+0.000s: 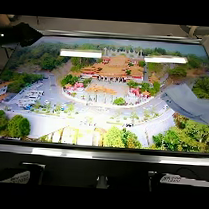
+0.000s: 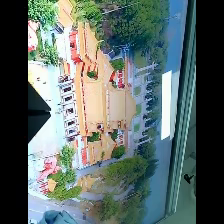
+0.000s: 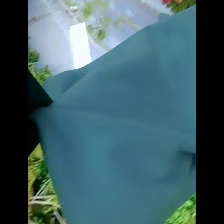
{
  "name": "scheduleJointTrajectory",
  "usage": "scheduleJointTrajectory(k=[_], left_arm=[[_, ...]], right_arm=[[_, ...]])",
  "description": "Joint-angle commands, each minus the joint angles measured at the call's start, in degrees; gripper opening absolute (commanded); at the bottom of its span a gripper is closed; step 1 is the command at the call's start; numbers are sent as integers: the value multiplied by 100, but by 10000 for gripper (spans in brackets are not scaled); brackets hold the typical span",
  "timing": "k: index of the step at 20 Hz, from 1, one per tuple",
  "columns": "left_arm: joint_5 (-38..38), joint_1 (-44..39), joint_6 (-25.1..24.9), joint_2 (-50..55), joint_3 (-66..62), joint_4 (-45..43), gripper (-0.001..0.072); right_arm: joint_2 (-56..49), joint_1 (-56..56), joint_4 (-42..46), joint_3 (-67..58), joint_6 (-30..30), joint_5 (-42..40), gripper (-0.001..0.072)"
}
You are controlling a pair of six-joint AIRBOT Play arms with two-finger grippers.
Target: Fold the shirts.
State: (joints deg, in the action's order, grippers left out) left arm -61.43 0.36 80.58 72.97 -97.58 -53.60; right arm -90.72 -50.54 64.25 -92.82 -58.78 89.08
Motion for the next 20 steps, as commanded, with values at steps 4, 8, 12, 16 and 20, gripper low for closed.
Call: scheduleJointTrajectory(k=[4,8,12,16,20], left_arm=[[98,-229,0,17,166,0,27],[98,-260,-2,17,166,0,27],[98,-258,0,17,166,0,27],[98,-258,0,17,166,0,27],[98,-258,0,17,164,0,27]], right_arm=[[411,-498,1661,1818,-297,221,17],[846,-501,1980,3314,-356,-535,17],[1086,-501,2295,3998,-380,-931,17],[1097,-501,2391,4028,-433,-966,17],[1097,-498,2610,3928,-892,-745,282]])
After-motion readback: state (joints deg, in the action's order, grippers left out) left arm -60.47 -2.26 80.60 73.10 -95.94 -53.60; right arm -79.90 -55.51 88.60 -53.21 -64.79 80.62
